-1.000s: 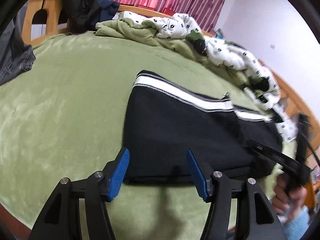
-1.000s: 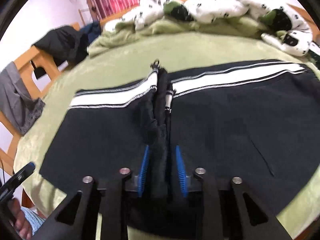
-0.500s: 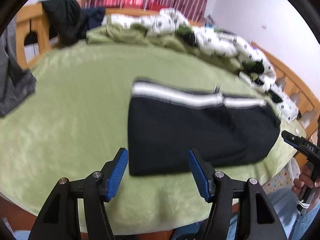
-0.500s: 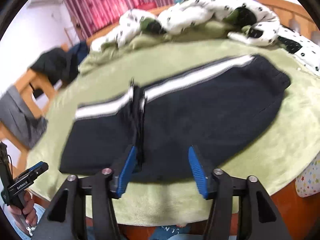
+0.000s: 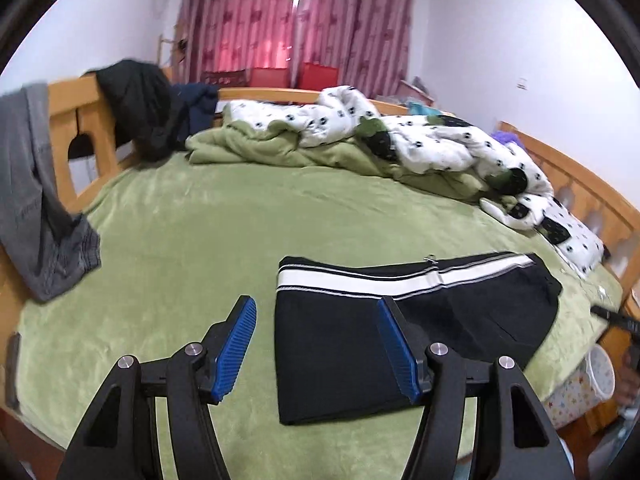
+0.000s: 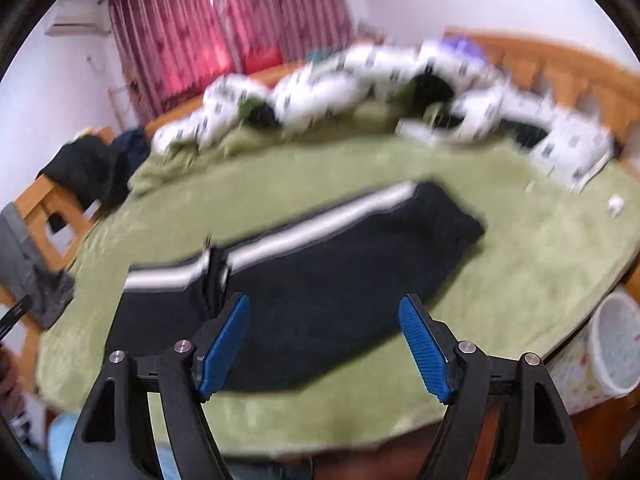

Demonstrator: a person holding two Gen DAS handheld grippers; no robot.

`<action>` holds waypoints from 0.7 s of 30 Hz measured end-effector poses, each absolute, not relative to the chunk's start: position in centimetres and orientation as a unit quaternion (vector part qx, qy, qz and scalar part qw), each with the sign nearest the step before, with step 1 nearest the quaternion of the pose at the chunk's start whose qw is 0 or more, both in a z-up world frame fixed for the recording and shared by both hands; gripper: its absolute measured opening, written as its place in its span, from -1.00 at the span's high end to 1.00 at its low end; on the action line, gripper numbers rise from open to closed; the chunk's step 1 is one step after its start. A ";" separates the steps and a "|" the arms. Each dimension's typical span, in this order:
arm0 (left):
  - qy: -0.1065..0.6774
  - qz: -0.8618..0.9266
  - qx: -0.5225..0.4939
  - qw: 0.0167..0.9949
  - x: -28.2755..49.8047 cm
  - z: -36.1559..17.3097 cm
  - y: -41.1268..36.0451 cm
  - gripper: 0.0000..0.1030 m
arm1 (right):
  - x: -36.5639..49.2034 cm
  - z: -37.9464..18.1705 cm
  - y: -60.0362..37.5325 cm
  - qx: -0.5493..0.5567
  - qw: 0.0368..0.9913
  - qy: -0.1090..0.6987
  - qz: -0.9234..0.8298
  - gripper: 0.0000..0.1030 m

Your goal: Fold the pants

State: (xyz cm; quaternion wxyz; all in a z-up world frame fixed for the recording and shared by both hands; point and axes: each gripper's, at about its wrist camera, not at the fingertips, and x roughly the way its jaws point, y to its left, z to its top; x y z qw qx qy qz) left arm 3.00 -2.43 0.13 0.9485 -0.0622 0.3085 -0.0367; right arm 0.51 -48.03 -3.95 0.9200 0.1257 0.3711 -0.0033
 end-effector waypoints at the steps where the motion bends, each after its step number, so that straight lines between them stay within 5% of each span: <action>1: 0.315 -0.035 -0.079 0.945 3.7 -1.0 -1.8 -0.17 | 1.0 -5.4 -48.5 0.128 0.919 0.373 -0.007 -0.43; 11: 0.398 -0.070 -0.144 0.904 9.5 -10.3 0.7 -0.17 | 6.2 -15.7 -53.7 0.204 0.888 0.409 -0.052 -0.28; 21: 0.470 -0.133 -0.191 0.851 16.2 -17.3 0.9 -0.13 | 12.6 -18.8 -56.9 0.290 0.877 0.378 -0.059 -0.29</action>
